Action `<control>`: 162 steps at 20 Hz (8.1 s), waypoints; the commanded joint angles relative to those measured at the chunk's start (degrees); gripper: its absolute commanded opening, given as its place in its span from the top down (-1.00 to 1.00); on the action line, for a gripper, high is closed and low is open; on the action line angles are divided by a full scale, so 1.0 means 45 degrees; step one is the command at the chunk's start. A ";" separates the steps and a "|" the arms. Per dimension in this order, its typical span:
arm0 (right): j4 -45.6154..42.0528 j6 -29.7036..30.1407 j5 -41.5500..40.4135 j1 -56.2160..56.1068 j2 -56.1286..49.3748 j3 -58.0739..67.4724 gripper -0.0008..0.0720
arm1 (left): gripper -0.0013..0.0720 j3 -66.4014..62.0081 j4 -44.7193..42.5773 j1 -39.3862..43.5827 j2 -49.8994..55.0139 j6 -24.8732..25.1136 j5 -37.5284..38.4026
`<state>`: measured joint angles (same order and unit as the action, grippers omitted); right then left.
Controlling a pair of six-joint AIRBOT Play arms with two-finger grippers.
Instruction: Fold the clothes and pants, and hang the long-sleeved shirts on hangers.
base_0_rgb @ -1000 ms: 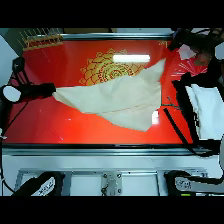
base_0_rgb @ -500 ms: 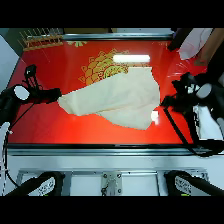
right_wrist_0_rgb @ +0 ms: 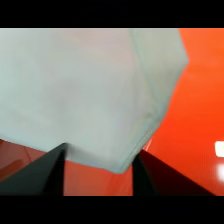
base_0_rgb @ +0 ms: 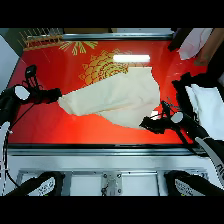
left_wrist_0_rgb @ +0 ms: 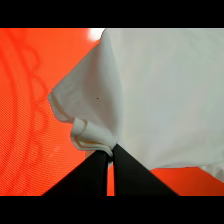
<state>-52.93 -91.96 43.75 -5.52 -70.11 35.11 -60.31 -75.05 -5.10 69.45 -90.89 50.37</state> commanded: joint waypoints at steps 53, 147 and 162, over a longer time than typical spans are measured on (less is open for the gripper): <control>-0.4182 -0.0034 0.4371 0.2506 -0.0359 1.0564 -0.34 | -0.92 -0.1025 -0.0024 -0.3657 0.0889 -0.1287 0.1991; -0.5017 0.1088 0.3871 0.2288 -0.5673 1.2823 0.95 | 0.95 -0.5042 0.1860 -0.1316 0.5115 -0.0991 -0.1608; -0.5047 0.0704 0.2676 0.1486 -0.3502 0.6115 0.94 | 0.94 0.1540 0.2025 -0.1690 0.3390 -0.0204 -0.2919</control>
<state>-76.36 -88.47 56.47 1.93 -86.13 65.19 -55.55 -66.37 -12.67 84.93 -92.01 37.80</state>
